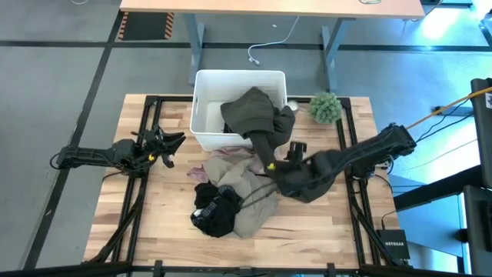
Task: Sort clothes
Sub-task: Put the green hoodie into the white laundry organizer
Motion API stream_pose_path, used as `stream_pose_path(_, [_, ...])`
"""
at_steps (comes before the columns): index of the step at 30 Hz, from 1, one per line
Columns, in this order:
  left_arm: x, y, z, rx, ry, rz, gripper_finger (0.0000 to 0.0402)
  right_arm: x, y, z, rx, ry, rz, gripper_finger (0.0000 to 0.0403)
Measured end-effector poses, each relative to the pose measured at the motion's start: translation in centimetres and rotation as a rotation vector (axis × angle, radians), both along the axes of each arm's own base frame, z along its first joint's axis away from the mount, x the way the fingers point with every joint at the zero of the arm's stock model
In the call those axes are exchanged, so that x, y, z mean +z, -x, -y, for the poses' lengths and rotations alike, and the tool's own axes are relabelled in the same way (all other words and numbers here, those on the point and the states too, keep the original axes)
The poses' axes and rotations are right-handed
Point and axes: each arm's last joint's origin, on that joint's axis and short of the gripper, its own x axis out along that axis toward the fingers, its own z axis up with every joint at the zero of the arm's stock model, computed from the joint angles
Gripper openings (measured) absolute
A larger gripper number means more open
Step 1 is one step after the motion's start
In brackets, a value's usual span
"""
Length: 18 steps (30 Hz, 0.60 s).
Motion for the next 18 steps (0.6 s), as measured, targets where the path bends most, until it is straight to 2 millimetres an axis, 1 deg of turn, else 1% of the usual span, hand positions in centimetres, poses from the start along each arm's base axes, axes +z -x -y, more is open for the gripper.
stream_pose_path(2, [0.0, 0.0, 0.0, 0.0, 0.0, 0.0, 0.0086, -2.8, 0.2, -0.2, 0.002, -0.013, -0.019, 0.0237])
stream_pose_path(4, [0.0, 0.0, 0.0, 0.003, -0.006, -0.003, 0.0086, -4.8, 0.1, -0.2, -0.004, -0.059, -0.001, 0.0237])
stream_pose_path(6, [0.0, 0.0, 0.0, 0.006, -0.02, -0.011, 0.0086, -6.3, 0.0, -0.3, -0.004, -0.085, 0.031, 0.0237])
stream_pose_path(8, [0.0, 0.0, 0.0, 0.007, -0.022, -0.012, 0.0086, -7.3, -0.4, -0.3, -0.005, -0.106, 0.103, 0.0237])
stream_pose_path(11, [0.0, 0.0, 0.0, 0.006, -0.022, -0.012, 0.0086, -8.0, -0.9, 0.0, -0.012, -0.13, 0.172, 0.0237])
stream_pose_path(14, [0.0, 0.0, 0.0, 0.006, -0.018, -0.01, 0.0086, -8.2, -1.4, 0.5, -0.038, -0.142, 0.215, 0.0233])
stream_pose_path(16, [0.0, 0.0, 0.0, 0.006, -0.018, -0.009, 0.0086, -8.2, -1.6, 1.0, -0.054, -0.142, 0.234, 0.0215])
stream_pose_path(18, [0.0, 0.0, 0.0, 0.005, -0.015, -0.008, 0.0086, -8.1, -2.0, 1.4, -0.073, -0.139, 0.263, 0.018])
